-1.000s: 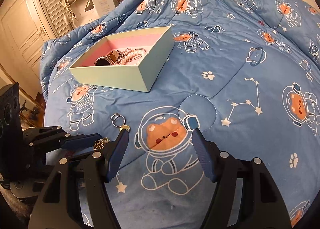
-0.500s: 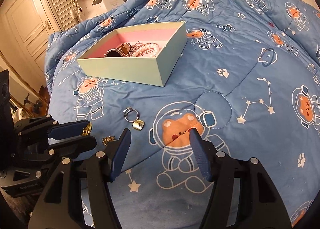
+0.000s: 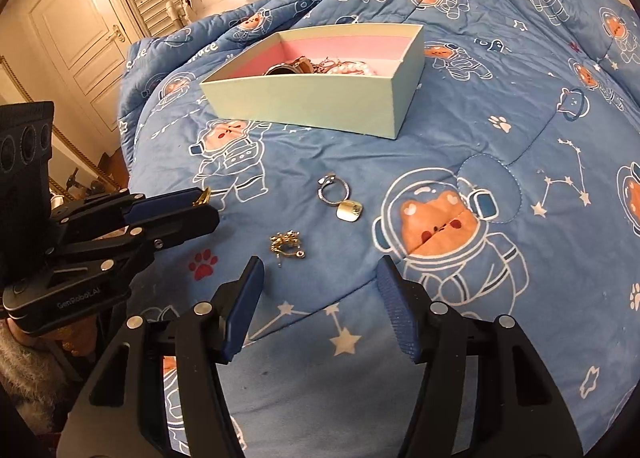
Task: Organize jewelry
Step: 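Grasp the round gold charm with the left gripper while the right gripper grasps a gold chain piece, then carry both gold pieces into the box and open both grippers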
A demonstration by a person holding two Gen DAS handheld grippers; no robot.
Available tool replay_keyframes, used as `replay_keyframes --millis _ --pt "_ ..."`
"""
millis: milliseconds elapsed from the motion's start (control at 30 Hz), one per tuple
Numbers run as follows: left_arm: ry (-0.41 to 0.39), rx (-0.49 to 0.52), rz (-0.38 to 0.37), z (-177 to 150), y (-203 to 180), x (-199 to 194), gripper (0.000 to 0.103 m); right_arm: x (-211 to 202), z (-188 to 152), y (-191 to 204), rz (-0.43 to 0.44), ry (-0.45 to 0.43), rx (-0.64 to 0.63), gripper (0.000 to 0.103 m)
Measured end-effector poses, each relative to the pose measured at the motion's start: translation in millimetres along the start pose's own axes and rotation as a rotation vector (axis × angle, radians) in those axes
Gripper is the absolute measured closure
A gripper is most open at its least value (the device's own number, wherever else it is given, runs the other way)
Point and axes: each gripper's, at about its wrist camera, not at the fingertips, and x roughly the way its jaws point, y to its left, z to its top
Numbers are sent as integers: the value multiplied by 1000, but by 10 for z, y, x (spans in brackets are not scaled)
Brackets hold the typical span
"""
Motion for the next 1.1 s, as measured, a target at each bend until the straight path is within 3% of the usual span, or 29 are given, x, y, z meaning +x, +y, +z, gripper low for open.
replay_keyframes --millis 233,367,467,1100 --pt "-9 -8 7 -1 23 -25 80 92 38 127 3 5 -33 62" --pt "-6 -16 12 -12 44 -18 80 139 68 220 -19 -2 -71 79" --pt "-3 -21 12 -23 53 -9 80 170 66 288 -42 -6 -110 84" --pt "-46 -5 9 168 24 -145 80 -9 225 243 27 -32 -72 85"
